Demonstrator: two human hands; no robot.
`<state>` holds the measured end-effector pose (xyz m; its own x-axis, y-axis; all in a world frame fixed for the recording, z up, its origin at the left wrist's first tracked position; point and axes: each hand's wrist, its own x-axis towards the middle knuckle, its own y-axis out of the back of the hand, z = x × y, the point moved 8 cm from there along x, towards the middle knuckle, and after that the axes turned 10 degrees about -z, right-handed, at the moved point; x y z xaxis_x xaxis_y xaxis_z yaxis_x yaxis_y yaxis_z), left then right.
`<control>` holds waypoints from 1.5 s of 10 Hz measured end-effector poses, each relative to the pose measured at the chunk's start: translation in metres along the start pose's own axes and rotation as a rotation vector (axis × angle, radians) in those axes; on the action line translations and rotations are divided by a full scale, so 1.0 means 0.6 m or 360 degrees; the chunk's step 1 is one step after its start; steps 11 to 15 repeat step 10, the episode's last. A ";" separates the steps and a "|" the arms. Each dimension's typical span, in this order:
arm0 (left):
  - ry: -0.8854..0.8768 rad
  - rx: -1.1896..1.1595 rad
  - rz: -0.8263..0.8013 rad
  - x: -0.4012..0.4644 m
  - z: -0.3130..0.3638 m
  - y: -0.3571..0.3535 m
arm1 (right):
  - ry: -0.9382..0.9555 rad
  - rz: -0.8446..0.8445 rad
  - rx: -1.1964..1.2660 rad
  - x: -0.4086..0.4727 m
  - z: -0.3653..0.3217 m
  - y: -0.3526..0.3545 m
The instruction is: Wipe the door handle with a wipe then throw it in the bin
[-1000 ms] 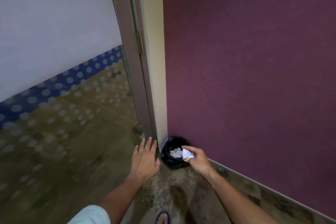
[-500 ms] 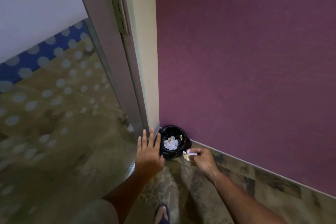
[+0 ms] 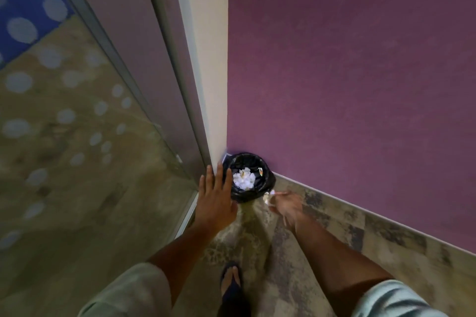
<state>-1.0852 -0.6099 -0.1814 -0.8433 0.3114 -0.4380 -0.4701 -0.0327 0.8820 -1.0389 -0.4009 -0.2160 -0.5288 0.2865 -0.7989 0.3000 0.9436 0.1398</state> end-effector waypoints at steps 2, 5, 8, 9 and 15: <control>-0.0017 -0.0006 -0.0030 0.014 0.004 -0.002 | 0.0013 -0.0231 -0.0130 0.052 -0.067 -0.018; -0.0003 -0.0072 0.0055 0.047 -0.010 0.035 | 0.0150 -0.0038 0.0305 0.106 -0.148 -0.055; 0.0032 -0.0066 0.0040 0.035 -0.023 0.041 | 0.0025 -0.0245 0.0100 0.085 -0.123 -0.083; 0.0050 -0.0062 0.0071 0.027 -0.024 0.049 | 0.0047 -0.0334 -0.0033 0.061 -0.116 -0.087; 0.0040 -0.0081 0.0098 0.022 -0.011 0.057 | 0.0093 -0.0373 -0.0163 0.037 -0.117 -0.079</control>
